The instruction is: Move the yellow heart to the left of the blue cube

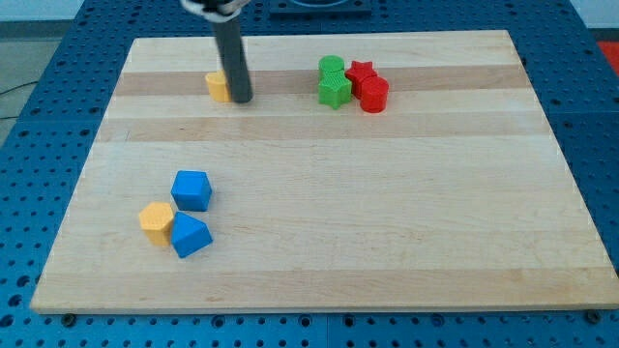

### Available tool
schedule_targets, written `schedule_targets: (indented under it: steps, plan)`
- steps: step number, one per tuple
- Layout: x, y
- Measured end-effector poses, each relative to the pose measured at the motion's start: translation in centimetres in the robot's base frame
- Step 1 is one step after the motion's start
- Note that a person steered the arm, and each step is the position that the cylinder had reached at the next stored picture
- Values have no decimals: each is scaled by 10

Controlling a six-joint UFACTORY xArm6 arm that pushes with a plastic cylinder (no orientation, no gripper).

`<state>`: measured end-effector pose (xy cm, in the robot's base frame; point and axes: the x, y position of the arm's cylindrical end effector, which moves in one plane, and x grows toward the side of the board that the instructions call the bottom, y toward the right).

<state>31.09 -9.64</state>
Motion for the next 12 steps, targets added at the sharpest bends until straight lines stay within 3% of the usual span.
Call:
schedule_targets:
  steps: [1, 2, 3, 6, 9, 10, 11, 12]
  plan:
    - [-39, 10]
    - [-25, -24]
    - [-6, -19]
    - [-16, -63]
    - [46, -94]
    - [24, -127]
    - [40, -128]
    - [46, -80]
